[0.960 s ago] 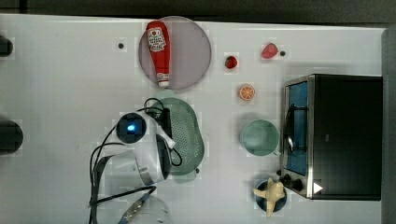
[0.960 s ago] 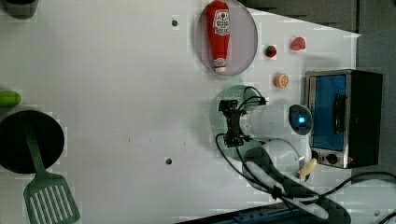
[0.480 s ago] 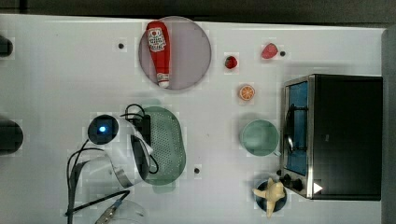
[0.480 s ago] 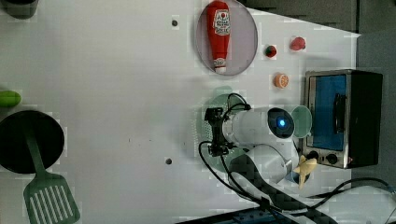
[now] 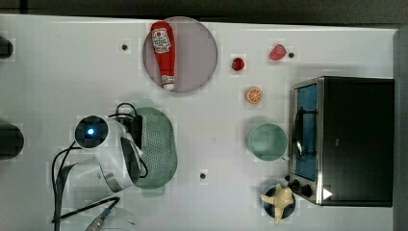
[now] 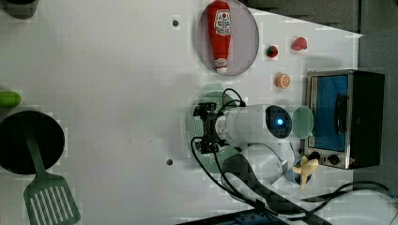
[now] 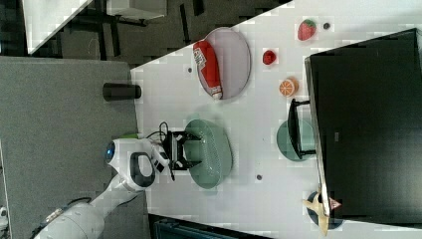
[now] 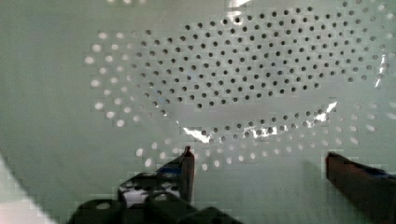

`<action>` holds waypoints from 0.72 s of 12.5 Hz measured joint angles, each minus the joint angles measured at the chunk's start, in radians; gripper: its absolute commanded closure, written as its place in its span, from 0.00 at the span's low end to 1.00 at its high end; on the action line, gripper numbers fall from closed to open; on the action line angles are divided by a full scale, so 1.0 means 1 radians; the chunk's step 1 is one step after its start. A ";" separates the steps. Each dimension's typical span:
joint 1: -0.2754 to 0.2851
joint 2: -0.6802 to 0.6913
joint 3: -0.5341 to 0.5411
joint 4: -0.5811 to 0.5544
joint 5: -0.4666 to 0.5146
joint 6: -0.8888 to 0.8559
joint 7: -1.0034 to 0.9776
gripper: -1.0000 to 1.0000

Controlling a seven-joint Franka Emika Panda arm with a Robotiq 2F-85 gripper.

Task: Drag strainer right to left.

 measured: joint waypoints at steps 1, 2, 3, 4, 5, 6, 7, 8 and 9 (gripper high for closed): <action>0.014 0.013 -0.007 0.014 0.003 0.001 0.000 0.00; 0.026 0.033 -0.008 0.029 0.014 -0.016 0.000 0.00; 0.036 0.053 -0.006 0.043 0.016 -0.015 0.000 0.00; 0.044 0.063 -0.004 0.053 0.029 -0.006 0.000 0.00; 0.049 0.068 0.002 0.070 0.048 -0.008 0.000 0.00; 0.050 0.078 0.015 0.096 0.076 -0.004 0.001 0.00; 0.059 0.093 0.020 0.127 0.107 -0.009 0.007 0.00; 0.073 0.106 0.018 0.158 0.107 -0.016 0.010 0.00; 0.084 0.110 0.020 0.168 0.111 -0.017 0.010 0.00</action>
